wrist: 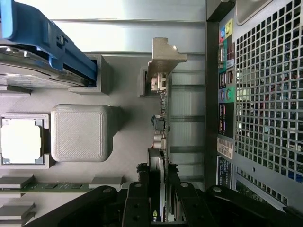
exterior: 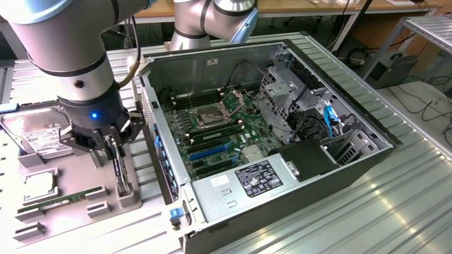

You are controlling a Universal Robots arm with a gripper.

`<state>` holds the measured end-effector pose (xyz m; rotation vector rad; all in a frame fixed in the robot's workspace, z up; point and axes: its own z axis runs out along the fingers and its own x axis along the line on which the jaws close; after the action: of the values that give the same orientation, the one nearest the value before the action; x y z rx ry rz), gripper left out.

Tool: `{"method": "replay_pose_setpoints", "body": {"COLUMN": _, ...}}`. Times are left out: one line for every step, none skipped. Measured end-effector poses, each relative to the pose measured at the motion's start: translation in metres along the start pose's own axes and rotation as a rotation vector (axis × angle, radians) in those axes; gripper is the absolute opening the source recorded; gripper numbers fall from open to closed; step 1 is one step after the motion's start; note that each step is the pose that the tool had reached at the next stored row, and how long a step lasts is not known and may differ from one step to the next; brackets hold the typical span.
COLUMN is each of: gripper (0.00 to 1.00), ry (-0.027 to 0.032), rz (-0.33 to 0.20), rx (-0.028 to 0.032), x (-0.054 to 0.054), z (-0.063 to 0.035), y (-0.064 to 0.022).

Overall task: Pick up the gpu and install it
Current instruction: 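Pick up the gpu and move the gpu toward the slot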

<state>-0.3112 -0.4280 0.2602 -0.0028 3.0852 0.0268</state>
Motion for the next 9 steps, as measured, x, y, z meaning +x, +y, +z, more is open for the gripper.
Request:
{"method": "replay_pose_setpoints", "body": {"gripper": 0.26, "ry": 0.0001, "rz": 0.000, "rx": 0.0000, "x": 0.0000, "z": 0.0000, "y": 0.0000}}
{"method": "replay_pose_setpoints", "body": {"gripper": 0.26, "ry": 0.0001, "rz": 0.000, "rx": 0.0000, "x": 0.0000, "z": 0.0000, "y": 0.0000}}
{"method": "replay_pose_setpoints", "body": {"gripper": 0.26, "ry": 0.0000, "rz": 0.000, "rx": 0.0000, "x": 0.0000, "z": 0.0000, "y": 0.0000}}
{"method": "replay_pose_setpoints", "body": {"gripper": 0.26, "ry": 0.0000, "rz": 0.000, "rx": 0.0000, "x": 0.0000, "z": 0.0000, "y": 0.0000}}
{"method": "replay_pose_setpoints", "body": {"gripper": 0.26, "ry": 0.0001, "rz": 0.000, "rx": 0.0000, "x": 0.0000, "z": 0.0000, "y": 0.0000}}
{"method": "replay_pose_setpoints", "body": {"gripper": 0.26, "ry": 0.0000, "rz": 0.000, "rx": 0.0000, "x": 0.0000, "z": 0.0000, "y": 0.0000}}
{"method": "replay_pose_setpoints", "body": {"gripper": 0.26, "ry": 0.0000, "rz": 0.000, "rx": 0.0000, "x": 0.0000, "z": 0.0000, "y": 0.0000}}
{"method": "replay_pose_setpoints", "body": {"gripper": 0.26, "ry": 0.0000, "rz": 0.000, "rx": 0.0000, "x": 0.0000, "z": 0.0000, "y": 0.0000}}
{"method": "replay_pose_setpoints", "body": {"gripper": 0.26, "ry": -0.0001, "rz": 0.000, "rx": -0.0001, "x": 0.0000, "z": 0.0000, "y": 0.0000}}
